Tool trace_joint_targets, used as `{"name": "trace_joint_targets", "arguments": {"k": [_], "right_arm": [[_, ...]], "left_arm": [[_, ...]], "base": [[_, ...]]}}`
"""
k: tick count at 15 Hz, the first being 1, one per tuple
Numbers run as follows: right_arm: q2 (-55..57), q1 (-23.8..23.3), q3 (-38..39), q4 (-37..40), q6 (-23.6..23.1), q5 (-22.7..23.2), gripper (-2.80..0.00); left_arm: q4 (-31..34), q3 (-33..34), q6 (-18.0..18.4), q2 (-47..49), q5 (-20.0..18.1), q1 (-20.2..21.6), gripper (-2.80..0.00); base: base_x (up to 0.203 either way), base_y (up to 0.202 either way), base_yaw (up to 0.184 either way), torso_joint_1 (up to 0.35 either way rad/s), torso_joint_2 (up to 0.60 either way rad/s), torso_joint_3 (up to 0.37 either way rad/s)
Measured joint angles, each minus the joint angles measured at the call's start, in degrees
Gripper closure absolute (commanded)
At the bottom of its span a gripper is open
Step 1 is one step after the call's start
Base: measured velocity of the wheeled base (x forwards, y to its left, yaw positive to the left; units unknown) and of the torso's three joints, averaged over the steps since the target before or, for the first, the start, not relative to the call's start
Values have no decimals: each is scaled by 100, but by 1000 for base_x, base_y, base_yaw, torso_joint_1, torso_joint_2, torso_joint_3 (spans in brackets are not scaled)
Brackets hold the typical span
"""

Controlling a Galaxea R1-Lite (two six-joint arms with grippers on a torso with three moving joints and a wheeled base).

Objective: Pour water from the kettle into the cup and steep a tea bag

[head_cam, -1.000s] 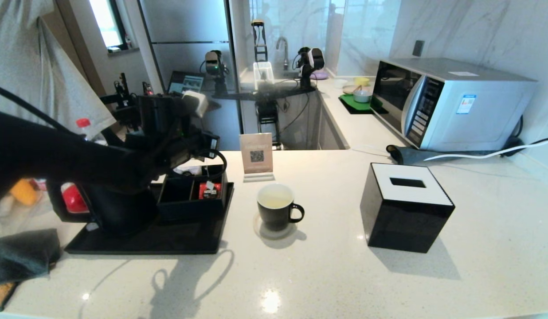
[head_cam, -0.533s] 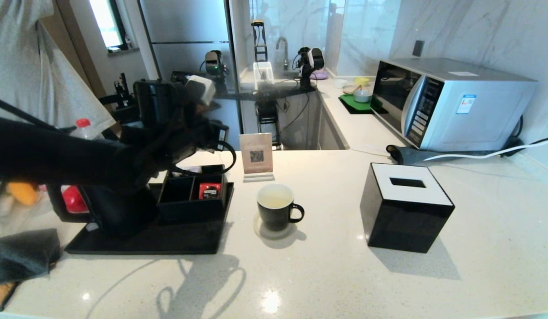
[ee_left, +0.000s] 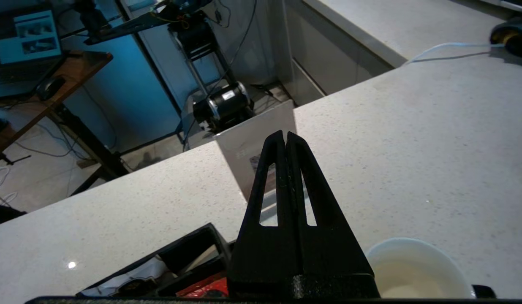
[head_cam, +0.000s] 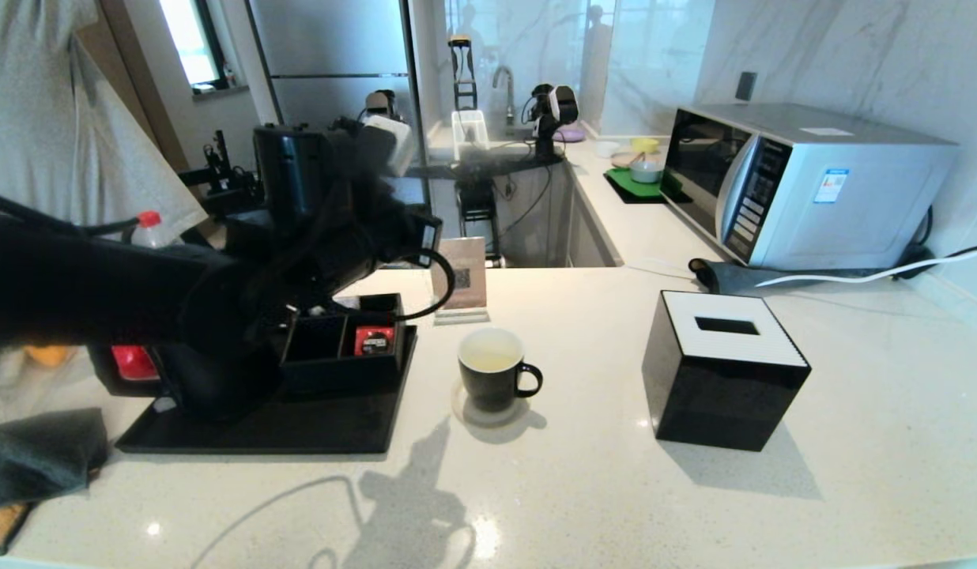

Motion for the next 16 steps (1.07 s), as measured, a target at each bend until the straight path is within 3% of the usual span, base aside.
{"name": "trace_joint_targets", "arguments": {"k": [16], "right_arm": [[0,0,0,0,0,-1,0]], "left_arm": [[24,967,-1,-833,0,-334,0]], "base": [[0,0,0,0,0,0]]}}
